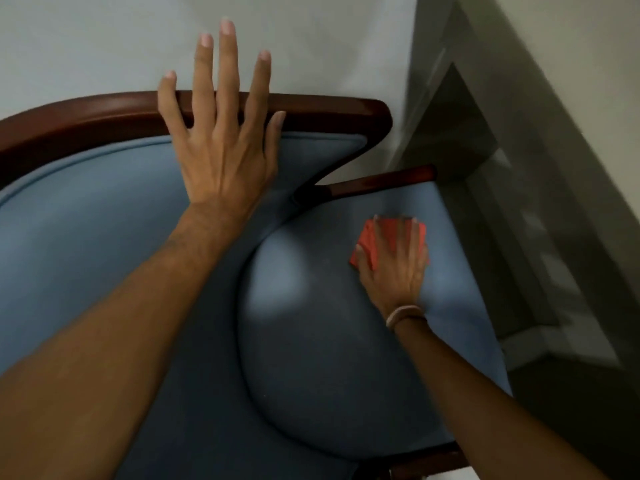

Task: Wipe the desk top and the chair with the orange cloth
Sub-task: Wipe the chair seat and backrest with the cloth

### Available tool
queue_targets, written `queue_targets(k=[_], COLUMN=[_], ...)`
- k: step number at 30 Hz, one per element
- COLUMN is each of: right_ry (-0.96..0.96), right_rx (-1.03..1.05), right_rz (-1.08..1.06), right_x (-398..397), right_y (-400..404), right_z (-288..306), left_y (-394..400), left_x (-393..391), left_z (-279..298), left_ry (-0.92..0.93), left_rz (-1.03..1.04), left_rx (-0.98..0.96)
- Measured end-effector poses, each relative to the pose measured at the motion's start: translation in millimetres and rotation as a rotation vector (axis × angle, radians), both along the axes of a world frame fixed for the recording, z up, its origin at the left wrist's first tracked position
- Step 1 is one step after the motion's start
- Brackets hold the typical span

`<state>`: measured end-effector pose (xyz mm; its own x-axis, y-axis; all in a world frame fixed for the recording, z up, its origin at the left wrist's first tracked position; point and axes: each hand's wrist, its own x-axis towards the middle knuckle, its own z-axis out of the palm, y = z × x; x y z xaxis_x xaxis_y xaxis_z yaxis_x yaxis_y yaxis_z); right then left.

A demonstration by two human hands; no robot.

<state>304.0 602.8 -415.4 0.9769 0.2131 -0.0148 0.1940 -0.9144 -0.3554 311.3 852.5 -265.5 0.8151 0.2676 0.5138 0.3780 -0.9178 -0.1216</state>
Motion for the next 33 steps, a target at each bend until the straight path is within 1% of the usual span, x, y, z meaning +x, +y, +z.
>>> queue_targets(k=[1, 2, 3, 5, 7, 8, 9, 11, 12, 14, 15, 17, 18, 19, 20, 21, 22, 23, 24, 25, 26, 28, 30, 31, 32, 33], right_ry=[0.04, 0.083, 0.1, 0.042, 0.015, 0.036, 0.057, 0.048, 0.008, -0.029, -0.016, 0.058, 0.081, 0.043, -0.014, -0.037, -0.03, -0.025, -0.02, -0.032, -0.056, -0.037, 0.004, 0.025, 0.035, 0.033], right_rx=[-0.028, -0.074, -0.102, -0.036, 0.008, 0.014, -0.007, -0.037, -0.056, -0.129, -0.181, -0.206, -0.213, -0.183, -0.121, -0.066, -0.042, -0.055, -0.071, -0.074, -0.107, -0.188, -0.259, -0.241, -0.181, -0.105], right_rz=[0.033, 0.133, 0.256, 0.565, 0.801, 0.861, 0.873, 0.836, 0.777, 0.567, 0.431, 0.16, 0.151, 0.253, 0.442, 0.674, 0.852, 0.946, 0.977, 0.947, 0.862, 0.588, 0.268, 0.155, 0.112, 0.154], right_x=[0, -4, -16, -62, -119, -139, -147, -134, -120, -81, -60, -32, -30, -37, -53, -76, -104, -124, -126, -118, -104, -70, -51, -53, -58, -68], right_y=[18, 38, 56, 78, 65, 46, 24, -19, -37, -58, -56, -22, 2, 21, 31, 28, 13, -12, -38, -61, -78, -93, -77, -59, -38, -18], right_z=[4, 8, 11, 10, 11, 11, 12, 16, 15, 14, 15, 14, 14, 12, 7, 1, -2, -3, -2, -2, -6, -5, 1, 5, 7, 8], left_y=[0, -1, -3, -10, -15, -18, -19, -20, -20, -19, -18, -17, -16, -17, -17, -17, -16, -15, -14, -14, -14, -13, -17, -20, -22, -25], left_x=[1, 2, 2, -2, -11, -15, -18, -18, -18, -17, -18, -20, -20, -19, -18, -17, -18, -19, -20, -20, -19, -21, -25, -24, -22, -21], left_z=[0, 0, 0, -3, -12, -15, -18, -19, -19, -20, -21, -23, -23, -22, -22, -22, -22, -23, -23, -22, -21, -19, -18, -17, -14, -12], left_ry=[-0.005, -0.008, -0.011, -0.018, -0.011, 0.004, 0.015, 0.011, 0.009, 0.015, 0.017, 0.016, 0.015, 0.019, 0.028, 0.04, 0.048, 0.049, 0.05, 0.053, 0.059, 0.075, 0.097, 0.11, 0.125, 0.134], left_rz=[0.001, 0.002, 0.003, -0.005, -0.017, -0.019, -0.019, -0.01, -0.004, -0.004, -0.01, -0.016, -0.015, -0.015, -0.017, -0.017, -0.014, -0.013, -0.015, -0.02, -0.027, -0.034, -0.026, -0.026, -0.027, -0.029], left_rx=[0.003, 0.003, 0.002, 0.009, 0.024, 0.027, 0.029, 0.036, 0.045, 0.06, 0.06, 0.071, 0.078, 0.078, 0.069, 0.058, 0.053, 0.053, 0.057, 0.063, 0.066, 0.058, 0.05, 0.04, 0.025, 0.008])
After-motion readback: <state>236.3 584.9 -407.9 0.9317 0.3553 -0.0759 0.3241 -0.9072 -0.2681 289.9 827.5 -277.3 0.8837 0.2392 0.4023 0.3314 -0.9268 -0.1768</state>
